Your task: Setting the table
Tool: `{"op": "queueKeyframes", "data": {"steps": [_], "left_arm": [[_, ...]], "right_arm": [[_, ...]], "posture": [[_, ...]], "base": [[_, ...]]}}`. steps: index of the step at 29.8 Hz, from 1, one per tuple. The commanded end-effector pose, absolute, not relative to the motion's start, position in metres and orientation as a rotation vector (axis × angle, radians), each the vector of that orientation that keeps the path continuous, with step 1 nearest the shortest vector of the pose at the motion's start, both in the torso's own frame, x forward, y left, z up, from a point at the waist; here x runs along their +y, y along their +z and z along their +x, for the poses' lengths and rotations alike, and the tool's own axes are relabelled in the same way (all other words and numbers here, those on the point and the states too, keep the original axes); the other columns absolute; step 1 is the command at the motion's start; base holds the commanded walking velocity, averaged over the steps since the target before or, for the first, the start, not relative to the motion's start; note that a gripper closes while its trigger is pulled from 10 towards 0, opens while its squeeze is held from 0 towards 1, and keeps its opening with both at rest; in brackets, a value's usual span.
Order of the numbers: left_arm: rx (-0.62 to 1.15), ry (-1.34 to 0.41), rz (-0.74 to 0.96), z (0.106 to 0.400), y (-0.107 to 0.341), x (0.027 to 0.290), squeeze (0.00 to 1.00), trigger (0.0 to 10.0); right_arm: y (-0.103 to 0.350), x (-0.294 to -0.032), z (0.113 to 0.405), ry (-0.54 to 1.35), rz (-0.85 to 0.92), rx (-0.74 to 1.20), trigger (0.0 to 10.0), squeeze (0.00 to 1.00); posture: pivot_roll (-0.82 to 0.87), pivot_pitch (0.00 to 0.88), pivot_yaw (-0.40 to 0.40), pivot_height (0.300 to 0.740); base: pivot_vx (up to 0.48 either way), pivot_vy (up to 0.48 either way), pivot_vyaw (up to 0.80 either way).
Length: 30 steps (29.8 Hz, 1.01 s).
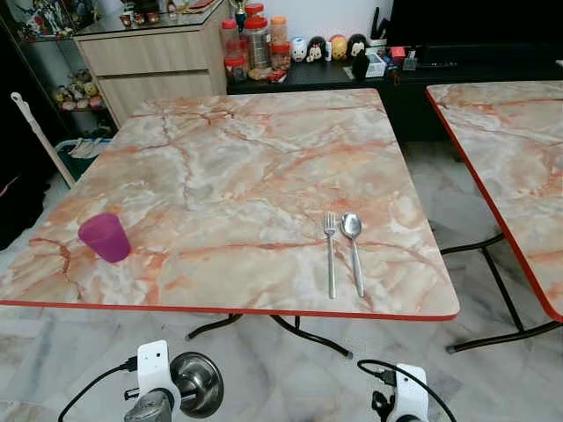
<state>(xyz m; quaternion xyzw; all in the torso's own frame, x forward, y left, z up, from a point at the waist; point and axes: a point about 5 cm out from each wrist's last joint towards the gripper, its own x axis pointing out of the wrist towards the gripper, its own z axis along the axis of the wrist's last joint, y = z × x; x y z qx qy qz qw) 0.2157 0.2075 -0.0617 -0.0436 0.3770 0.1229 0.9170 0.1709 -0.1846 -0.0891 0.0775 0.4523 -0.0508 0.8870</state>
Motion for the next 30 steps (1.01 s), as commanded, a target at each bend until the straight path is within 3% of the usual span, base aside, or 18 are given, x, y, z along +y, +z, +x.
{"op": "queueKeyframes", "data": {"steps": [1,30], "left_arm": [[0.802,0.251,-0.062,0.21,-0.065,0.21,0.0,10.0],[0.857,0.218,-0.029,0.196,-0.074,0.205,0.0,10.0]], "right_arm": [[-0.089,-0.182,0.171,-0.098,0.158,0.942,10.0,0.0],[-0.085,-0.186,0.18,-0.096,0.153,0.91,10.0,0.0]], "posture": [[-0.18,0.0,0.081,0.74],[-0.19,0.0,0.071,0.74]], "base": [[0.0,-0.285,0.0],[0.0,-0.364,0.0]]}}
